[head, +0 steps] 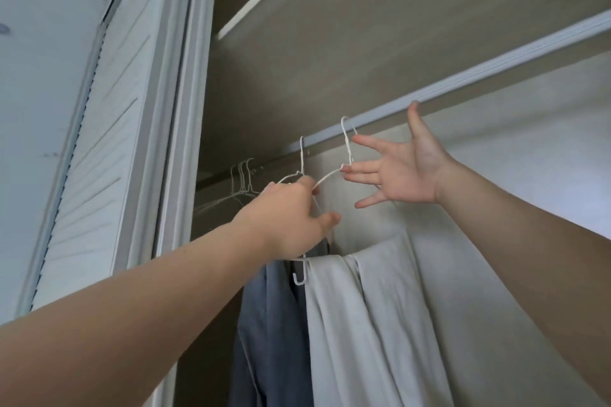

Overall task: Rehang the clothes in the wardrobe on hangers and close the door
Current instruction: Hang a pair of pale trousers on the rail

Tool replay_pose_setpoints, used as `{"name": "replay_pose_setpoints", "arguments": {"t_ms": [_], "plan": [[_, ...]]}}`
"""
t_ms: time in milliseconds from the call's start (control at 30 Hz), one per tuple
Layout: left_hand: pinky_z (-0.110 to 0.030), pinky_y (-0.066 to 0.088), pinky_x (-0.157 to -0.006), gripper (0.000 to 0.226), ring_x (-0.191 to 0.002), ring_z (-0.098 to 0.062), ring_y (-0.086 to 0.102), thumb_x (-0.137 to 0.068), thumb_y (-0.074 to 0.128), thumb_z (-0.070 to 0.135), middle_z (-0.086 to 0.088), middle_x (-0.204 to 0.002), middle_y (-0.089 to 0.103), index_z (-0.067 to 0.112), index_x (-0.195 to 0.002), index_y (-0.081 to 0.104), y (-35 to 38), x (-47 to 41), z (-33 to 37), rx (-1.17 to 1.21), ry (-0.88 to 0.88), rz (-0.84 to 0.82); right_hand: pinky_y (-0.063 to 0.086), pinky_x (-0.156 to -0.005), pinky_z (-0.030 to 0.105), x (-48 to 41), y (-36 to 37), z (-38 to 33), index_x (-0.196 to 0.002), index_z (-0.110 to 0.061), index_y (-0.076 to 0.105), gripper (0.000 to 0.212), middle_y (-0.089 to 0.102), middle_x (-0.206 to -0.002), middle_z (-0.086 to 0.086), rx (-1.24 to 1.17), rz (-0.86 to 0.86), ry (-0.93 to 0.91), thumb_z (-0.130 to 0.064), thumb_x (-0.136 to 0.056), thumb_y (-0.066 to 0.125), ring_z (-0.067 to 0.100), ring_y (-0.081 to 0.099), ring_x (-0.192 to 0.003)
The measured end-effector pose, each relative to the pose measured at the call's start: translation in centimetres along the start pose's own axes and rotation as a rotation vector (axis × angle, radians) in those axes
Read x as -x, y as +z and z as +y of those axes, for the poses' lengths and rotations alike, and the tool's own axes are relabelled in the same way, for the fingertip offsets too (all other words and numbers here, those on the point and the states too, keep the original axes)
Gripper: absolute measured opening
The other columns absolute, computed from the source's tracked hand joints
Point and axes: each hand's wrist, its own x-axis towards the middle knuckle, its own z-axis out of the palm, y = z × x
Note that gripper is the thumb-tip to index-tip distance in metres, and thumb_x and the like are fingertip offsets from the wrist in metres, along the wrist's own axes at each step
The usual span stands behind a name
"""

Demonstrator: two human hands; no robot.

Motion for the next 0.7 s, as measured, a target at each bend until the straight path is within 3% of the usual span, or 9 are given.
{"name": "replay_pose_setpoints", "arguments": {"t_ms": [100, 200, 367, 500, 567, 633, 700], "plan": [[-0.036, 0.044, -0.099, 0.052, -0.114, -0.025, 0.057, -0.094, 0.053, 0.056, -0.003, -0.116, 0.066, 0.018, -0.130, 0.049, -0.4, -2.6, -0.5, -0.075, -0.018, 0.051, 0.022, -0.101, 0.079, -3.2, -0.6, -0.7, -0.145, -0.029, 0.047, 0.118, 0.058, -0.131, 0.030, 0.003, 0.007, -0.043, -0.103, -0.055, 0.028, 0.038, 0.046, -0.133], [-0.041, 0.049, -0.094, 0.045, -0.107, -0.026, 0.060, -0.093, 0.055, 0.055, -0.001, -0.113, 0.066, 0.020, -0.120, 0.052, -0.6, -5.0, -1.1, -0.108, -0.048, 0.088, 0.026, -0.102, 0.077, -5.7, -1.1, -1.2, -0.144, -0.025, 0.048, 0.119, 0.059, -0.128, 0.031, -0.008, 0.021, -0.079, -0.103, -0.057, 0.025, 0.038, 0.048, -0.132], [-0.042, 0.054, -0.090, 0.044, -0.099, -0.025, 0.063, -0.092, 0.056, 0.055, -0.002, -0.114, 0.065, 0.021, -0.120, 0.052, -0.6, -7.5, -2.4, -0.110, -0.105, 0.111, 0.034, -0.095, 0.073, -9.2, -1.7, -0.9, -0.145, -0.023, 0.047, 0.118, 0.061, -0.126, 0.031, -0.018, 0.048, -0.101, -0.101, -0.060, 0.026, 0.038, 0.053, -0.128], [-0.036, 0.052, -0.080, 0.044, -0.091, -0.021, 0.060, -0.092, 0.056, 0.055, -0.001, -0.106, 0.062, 0.019, -0.118, 0.053, 0.4, -8.2, -3.2, -0.181, -0.123, 0.041, 0.025, -0.106, 0.072, -10.9, -2.4, 1.0, -0.142, -0.022, 0.049, 0.118, 0.059, -0.130, 0.029, -0.001, 0.049, -0.035, -0.102, -0.060, 0.022, 0.037, 0.053, -0.127], [-0.035, 0.046, -0.080, 0.047, -0.097, -0.023, 0.057, -0.092, 0.057, 0.054, -0.002, -0.108, 0.060, 0.018, -0.121, 0.052, 1.2, -8.1, -3.5, -0.235, -0.112, 0.006, 0.024, -0.108, 0.071, -11.5, -2.6, 2.3, -0.139, -0.023, 0.051, 0.114, 0.061, -0.130, 0.025, 0.009, 0.029, -0.009, -0.101, -0.062, 0.021, 0.038, 0.057, -0.122], [-0.038, 0.047, -0.090, 0.050, -0.110, -0.027, 0.056, -0.091, 0.058, 0.051, -0.004, -0.119, 0.056, 0.017, -0.127, 0.050, 1.6, -7.9, -4.0, -0.263, -0.104, 0.008, 0.036, -0.104, 0.067, -11.7, -2.4, 3.2, -0.131, -0.022, 0.055, 0.104, 0.066, -0.125, 0.020, 0.053, 0.060, -0.017, -0.097, -0.069, 0.021, 0.037, 0.065, -0.113], [-0.040, 0.047, -0.095, 0.049, -0.115, -0.027, 0.053, -0.092, 0.058, 0.048, -0.004, -0.124, 0.052, 0.017, -0.129, 0.049, 1.6, -7.7, -4.4, -0.280, -0.099, 0.027, 0.049, -0.094, 0.056, -11.6, -2.0, 3.9, -0.120, -0.020, 0.061, 0.085, 0.074, -0.108, 0.014, 0.302, 0.224, -0.081, -0.087, -0.081, 0.026, 0.031, 0.071, -0.100]]}}
